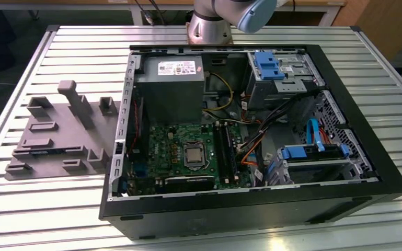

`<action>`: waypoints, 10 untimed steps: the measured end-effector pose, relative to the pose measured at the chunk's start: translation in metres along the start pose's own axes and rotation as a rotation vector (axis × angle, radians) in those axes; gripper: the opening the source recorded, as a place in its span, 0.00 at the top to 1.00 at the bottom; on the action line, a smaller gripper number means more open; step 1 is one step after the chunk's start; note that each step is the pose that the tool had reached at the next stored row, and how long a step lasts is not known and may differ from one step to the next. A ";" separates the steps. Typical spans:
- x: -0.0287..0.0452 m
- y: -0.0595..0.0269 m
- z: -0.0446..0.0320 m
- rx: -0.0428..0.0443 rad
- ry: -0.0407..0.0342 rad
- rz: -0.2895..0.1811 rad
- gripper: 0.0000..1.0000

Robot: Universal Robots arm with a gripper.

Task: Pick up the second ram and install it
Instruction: 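Pick up the second ram and move it above second insertion slot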

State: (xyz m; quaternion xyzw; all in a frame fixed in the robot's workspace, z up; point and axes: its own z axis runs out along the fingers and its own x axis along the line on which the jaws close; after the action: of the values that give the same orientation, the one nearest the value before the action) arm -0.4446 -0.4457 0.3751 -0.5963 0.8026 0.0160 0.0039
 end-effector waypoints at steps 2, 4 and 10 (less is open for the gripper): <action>-0.0001 0.0000 0.0001 -0.0004 0.0003 -0.015 0.89; -0.0002 0.0001 0.0002 -0.0007 0.0006 -0.029 0.89; -0.0005 0.0001 0.0004 -0.0018 0.0015 -0.071 0.89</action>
State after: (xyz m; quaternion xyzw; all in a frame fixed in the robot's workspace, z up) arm -0.4445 -0.4452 0.3748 -0.6244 0.7810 0.0161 0.0033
